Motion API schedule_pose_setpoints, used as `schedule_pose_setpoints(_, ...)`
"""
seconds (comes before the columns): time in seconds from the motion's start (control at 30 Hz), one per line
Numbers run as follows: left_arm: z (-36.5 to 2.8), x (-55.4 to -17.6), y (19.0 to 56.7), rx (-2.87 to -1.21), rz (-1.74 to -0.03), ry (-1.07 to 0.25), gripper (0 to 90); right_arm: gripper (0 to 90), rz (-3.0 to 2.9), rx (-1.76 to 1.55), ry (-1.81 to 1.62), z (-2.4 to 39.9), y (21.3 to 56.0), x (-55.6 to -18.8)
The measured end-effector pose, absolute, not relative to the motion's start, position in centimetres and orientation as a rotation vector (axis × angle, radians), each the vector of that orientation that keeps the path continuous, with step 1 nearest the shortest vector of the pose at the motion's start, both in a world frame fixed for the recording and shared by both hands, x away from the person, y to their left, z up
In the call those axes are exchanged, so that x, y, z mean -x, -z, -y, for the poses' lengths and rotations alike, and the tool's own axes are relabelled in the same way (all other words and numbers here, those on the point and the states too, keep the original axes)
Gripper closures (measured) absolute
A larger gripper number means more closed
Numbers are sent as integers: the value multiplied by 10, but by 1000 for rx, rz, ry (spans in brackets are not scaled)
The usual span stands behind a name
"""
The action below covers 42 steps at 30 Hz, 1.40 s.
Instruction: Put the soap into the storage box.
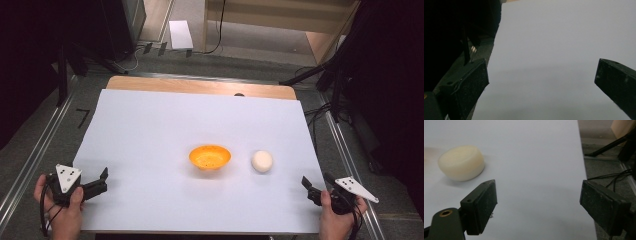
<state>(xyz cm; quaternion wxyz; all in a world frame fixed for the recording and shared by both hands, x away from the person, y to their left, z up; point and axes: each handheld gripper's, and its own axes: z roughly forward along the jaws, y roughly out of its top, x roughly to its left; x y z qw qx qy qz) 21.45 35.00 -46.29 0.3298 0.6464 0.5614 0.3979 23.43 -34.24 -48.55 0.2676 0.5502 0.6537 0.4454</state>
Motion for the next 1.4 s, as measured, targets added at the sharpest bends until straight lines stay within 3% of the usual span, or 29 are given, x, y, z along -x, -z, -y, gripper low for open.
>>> schedule_pose_setpoints(0.33, -349, -218, 464, -1714, -1496, -1030, 0, 120, -2105, -1386, -1048, 332, 471, -254)
schedule_pose_setpoints(0.57, -352, -218, 464, -1703, -1492, -994, 0, 37, -2307, -1267, -908, 310, 452, -272)
schedule_pose_setpoints(1.4, -349, -220, 465, -1743, -1495, -1007, 0, 32, -2620, -1072, -760, 258, 449, -322)
